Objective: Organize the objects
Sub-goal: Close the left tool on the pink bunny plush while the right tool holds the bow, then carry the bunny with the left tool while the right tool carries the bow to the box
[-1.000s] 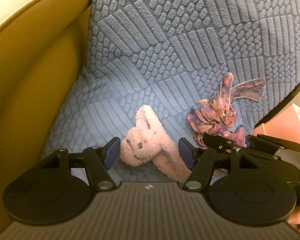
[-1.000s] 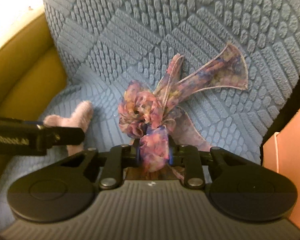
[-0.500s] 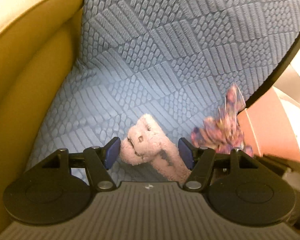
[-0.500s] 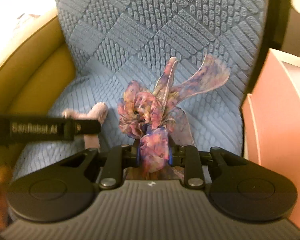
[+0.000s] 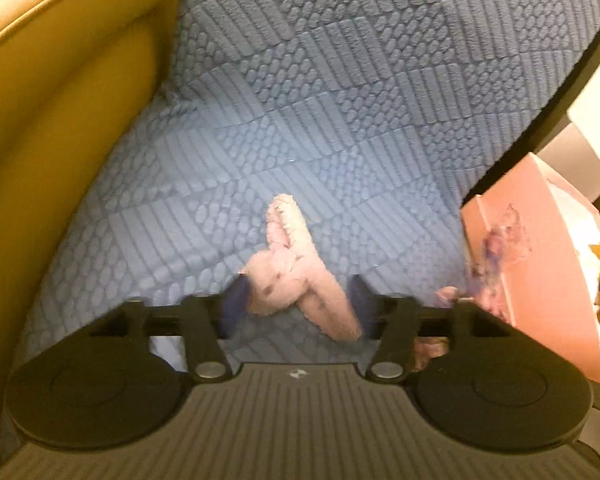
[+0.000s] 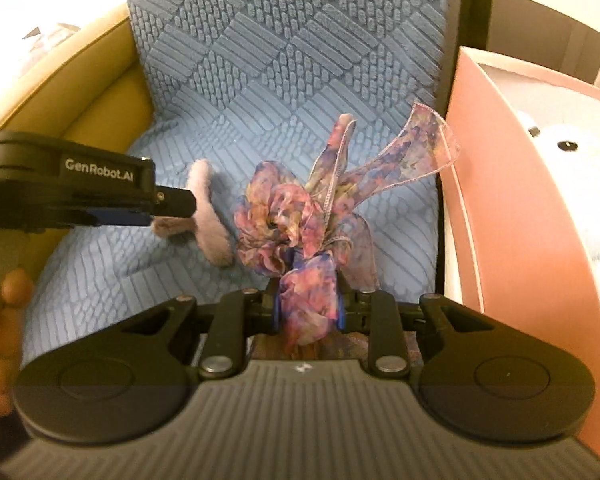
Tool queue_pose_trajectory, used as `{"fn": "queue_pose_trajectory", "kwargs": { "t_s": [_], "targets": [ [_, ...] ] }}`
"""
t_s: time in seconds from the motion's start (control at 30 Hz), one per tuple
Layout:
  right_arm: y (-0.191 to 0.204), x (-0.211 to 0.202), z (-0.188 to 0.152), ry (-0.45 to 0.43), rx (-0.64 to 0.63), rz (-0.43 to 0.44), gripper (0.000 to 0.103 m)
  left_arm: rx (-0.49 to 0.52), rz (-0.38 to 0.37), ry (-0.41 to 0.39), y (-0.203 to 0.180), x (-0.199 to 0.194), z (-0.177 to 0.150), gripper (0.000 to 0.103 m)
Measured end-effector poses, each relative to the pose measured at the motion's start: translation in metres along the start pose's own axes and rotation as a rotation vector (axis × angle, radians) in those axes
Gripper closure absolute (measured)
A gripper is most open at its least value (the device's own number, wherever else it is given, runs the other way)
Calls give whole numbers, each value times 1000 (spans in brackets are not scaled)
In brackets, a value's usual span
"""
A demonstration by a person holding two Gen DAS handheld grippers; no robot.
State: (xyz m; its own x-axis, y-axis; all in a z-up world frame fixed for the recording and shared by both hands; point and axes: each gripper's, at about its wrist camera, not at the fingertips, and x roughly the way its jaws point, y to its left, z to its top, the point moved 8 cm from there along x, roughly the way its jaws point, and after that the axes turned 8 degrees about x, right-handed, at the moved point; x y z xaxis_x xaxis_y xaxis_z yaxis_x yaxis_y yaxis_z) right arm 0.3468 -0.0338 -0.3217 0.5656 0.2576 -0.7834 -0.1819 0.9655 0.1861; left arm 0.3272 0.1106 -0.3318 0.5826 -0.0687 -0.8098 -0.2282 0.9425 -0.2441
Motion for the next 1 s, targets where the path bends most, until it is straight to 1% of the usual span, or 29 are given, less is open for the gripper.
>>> {"fn": "queue_pose_trajectory", "kwargs": {
  "t_s": [0.07, 0.23, 0.33, 0.43, 0.47, 0.5, 0.53, 0.57, 0.6, 0.77, 0.87, 1.0],
  "targets": [
    [-5, 3, 1, -1, 3, -6, 75, -6, 2, -14, 3, 0, 2, 19],
    [-13, 10, -1, 9, 20, -1, 75, -9, 16, 14, 7, 16, -1, 19],
    [-14, 16, 0, 21, 36, 8, 75, 5, 28, 22, 4, 26, -2, 19],
    [-13, 20, 4, 24, 49, -1, 75, 21, 48, 26, 0, 36, 1, 20],
    [-14, 22, 4, 25, 54, -3, 75, 25, 56, 27, 0, 39, 2, 21],
    [-14, 23, 6, 26, 59, -6, 75, 25, 68, 27, 0, 42, 3, 28],
    [-14, 24, 7, 27, 63, -7, 75, 20, 87, 25, 2, 44, 4, 31],
    [-14, 24, 7, 27, 66, -5, 75, 22, 107, 14, 3, 44, 5, 40],
    [-14, 24, 8, 27, 65, -4, 75, 25, 121, 11, 5, 45, 6, 46],
    [-19, 22, 9, 23, 81, -6, 75, 13, 106, 5, 8, 39, 2, 48],
    [-24, 15, 11, -7, 104, -19, 75, 13, 79, -2, 7, 30, -3, 48],
    [-26, 5, 7, 5, 117, -11, 75, 2, 44, 3, 5, 14, -16, 48]
  ]
}}
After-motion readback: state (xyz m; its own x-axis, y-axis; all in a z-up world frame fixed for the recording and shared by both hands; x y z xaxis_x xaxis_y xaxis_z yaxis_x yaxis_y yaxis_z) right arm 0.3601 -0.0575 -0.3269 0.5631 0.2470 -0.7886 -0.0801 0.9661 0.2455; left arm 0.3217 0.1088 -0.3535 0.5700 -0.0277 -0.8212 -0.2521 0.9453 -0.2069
